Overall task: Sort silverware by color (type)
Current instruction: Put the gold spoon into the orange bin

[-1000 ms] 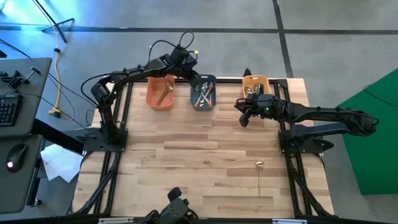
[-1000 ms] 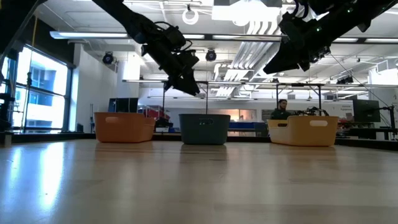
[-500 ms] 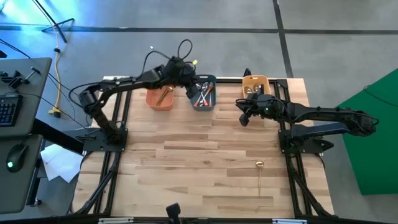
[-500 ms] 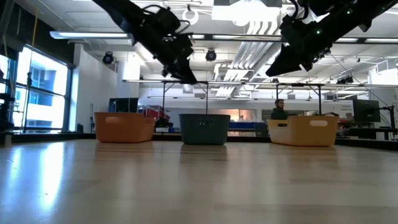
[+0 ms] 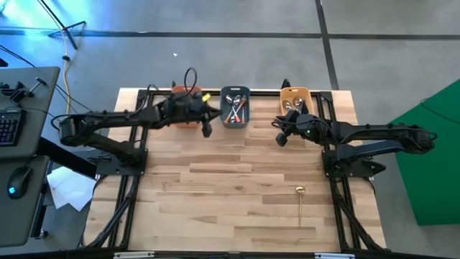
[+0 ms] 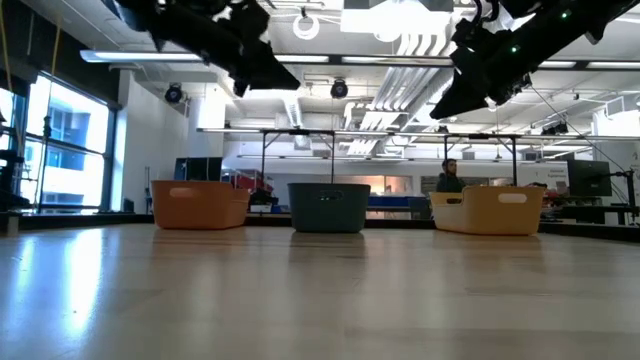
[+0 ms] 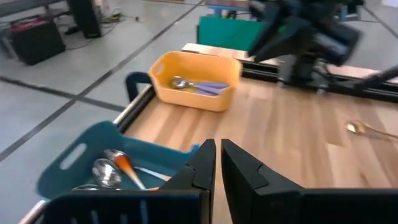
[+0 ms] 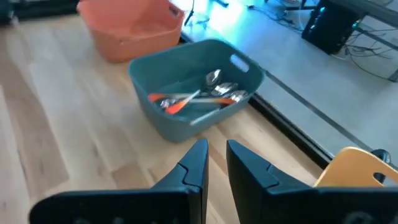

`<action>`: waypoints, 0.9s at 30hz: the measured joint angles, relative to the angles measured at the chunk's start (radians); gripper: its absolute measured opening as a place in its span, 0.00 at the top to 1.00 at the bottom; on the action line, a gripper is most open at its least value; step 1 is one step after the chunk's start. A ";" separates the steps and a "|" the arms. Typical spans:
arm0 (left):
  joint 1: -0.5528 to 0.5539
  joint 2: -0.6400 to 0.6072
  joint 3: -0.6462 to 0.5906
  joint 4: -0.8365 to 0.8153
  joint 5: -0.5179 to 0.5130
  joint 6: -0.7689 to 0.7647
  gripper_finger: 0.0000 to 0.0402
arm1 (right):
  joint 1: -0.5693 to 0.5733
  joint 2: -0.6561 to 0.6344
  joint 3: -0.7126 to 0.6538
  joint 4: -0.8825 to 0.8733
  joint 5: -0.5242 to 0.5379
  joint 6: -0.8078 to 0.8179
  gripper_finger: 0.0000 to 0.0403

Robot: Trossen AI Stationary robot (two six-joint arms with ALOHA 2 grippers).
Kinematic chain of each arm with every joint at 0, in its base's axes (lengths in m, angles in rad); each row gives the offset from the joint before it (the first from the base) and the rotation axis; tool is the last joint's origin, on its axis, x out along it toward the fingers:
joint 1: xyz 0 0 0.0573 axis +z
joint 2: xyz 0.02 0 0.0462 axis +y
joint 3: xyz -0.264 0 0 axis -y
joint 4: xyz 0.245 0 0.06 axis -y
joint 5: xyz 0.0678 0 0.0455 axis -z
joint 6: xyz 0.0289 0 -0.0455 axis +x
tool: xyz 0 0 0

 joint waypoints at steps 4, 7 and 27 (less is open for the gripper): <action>-0.078 -0.054 -0.065 0.046 -0.046 0.000 0.96 | 0.037 0.004 0.000 -0.017 0.008 -0.010 0.89; -0.132 -0.074 -0.119 0.091 -0.079 -0.018 0.96 | 0.083 0.008 0.000 -0.012 0.044 -0.002 0.91; -0.353 -0.083 -0.286 0.407 -0.173 0.008 0.96 | 0.563 0.020 0.000 -0.353 0.065 0.572 0.99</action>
